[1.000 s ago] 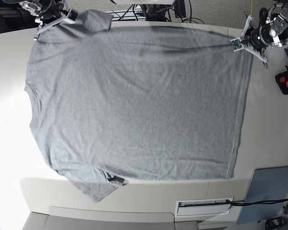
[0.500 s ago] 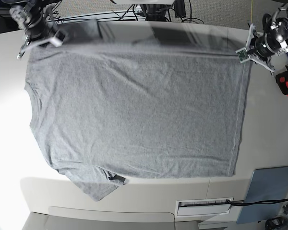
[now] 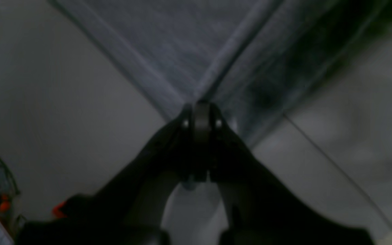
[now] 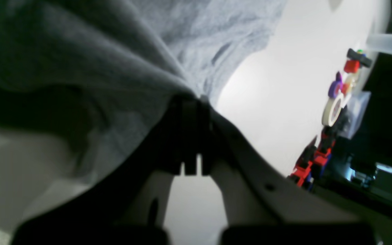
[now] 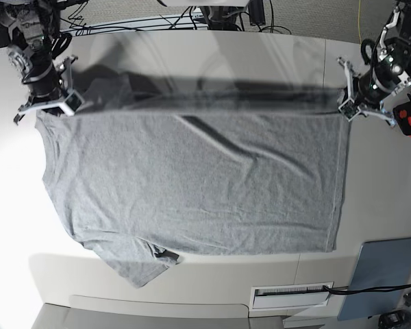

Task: Fold the T-shirt properly
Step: 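Lift both shoulder corners and fold them over onto the shirt body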

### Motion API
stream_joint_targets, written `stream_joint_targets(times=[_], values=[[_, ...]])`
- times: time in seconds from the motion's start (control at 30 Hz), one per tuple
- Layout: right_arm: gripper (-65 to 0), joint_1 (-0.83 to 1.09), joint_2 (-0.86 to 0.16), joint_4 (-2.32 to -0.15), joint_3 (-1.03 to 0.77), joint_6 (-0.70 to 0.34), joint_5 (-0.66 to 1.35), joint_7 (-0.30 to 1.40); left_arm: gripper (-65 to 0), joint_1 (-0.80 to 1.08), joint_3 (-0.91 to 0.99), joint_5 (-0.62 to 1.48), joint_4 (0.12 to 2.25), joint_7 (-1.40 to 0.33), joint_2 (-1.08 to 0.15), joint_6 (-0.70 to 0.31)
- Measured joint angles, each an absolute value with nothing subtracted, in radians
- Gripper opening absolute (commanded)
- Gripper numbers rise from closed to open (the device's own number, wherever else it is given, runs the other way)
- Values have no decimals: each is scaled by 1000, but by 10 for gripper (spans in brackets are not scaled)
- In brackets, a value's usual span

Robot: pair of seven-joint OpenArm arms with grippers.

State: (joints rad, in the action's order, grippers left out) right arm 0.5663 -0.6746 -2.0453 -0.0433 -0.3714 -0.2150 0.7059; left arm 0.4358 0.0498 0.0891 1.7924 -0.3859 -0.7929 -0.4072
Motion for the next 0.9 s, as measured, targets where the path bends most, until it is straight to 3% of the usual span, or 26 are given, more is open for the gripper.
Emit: stream_joint_targets(times=[0.33, 0.6, 0.9], values=[[-650, 400, -675, -1877, 64, -392, -180, 676, -650, 319, 51, 81, 1681, -388, -687, -455], [-650, 234, -672, -1745, 236, -381, -203, 677, -650, 264, 51, 78, 1613, -384, -679, -456], [-650, 192, -672, -1743, 252, -373, -200, 680, -650, 228, 51, 73, 1570, -339, -679, -505]])
